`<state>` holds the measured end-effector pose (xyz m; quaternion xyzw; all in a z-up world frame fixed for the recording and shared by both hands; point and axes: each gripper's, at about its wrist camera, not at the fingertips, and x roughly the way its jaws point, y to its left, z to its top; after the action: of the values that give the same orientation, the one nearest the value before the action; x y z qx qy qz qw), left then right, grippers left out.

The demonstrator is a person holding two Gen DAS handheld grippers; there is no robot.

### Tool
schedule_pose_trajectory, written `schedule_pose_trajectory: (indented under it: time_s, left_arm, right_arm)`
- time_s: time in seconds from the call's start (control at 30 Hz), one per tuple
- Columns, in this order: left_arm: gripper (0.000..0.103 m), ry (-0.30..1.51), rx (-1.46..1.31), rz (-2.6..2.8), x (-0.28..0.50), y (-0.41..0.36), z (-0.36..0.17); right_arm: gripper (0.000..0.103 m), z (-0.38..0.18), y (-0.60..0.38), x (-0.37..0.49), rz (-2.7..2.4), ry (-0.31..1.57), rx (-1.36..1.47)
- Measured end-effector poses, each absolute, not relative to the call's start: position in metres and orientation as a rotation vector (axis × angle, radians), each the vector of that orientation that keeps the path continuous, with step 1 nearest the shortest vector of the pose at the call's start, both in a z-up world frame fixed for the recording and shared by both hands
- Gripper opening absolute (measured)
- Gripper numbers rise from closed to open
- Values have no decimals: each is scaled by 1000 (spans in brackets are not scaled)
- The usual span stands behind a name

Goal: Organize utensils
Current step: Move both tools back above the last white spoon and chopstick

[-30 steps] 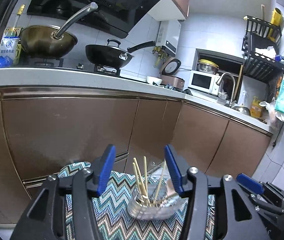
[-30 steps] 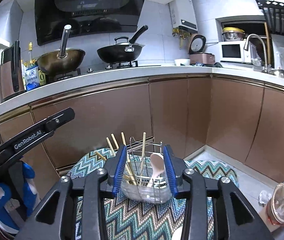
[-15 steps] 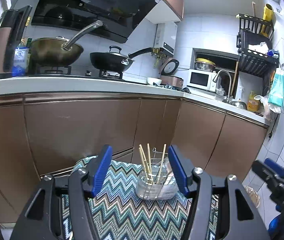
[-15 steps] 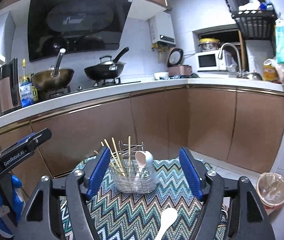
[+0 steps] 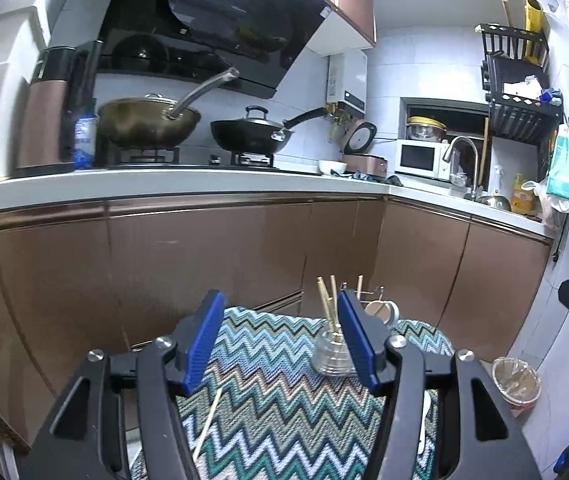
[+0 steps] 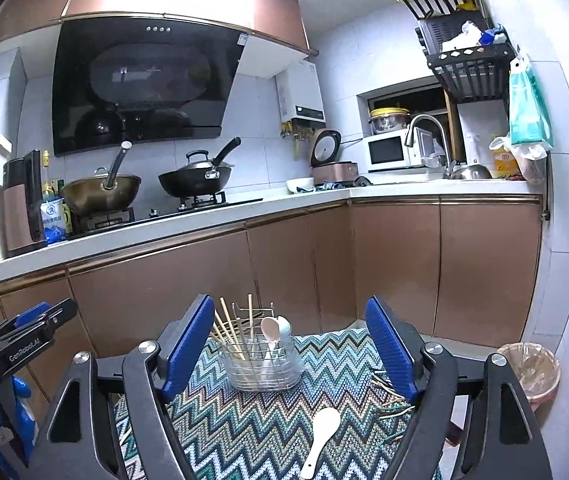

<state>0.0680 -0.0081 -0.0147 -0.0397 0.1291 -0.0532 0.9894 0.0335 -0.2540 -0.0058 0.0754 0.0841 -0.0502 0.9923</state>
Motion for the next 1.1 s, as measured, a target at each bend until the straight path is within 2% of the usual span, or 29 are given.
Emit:
schedule_pose_trajectory:
  time_s: [0.33, 1.1]
  left_arm:
    - [57, 269, -68, -32, 55, 14, -15]
    - [57, 327, -33, 0, 52, 9, -29]
  right_arm:
    - [77, -10, -241, 22, -50, 181, 118]
    - [77, -29, -260, 6, -95, 185, 133]
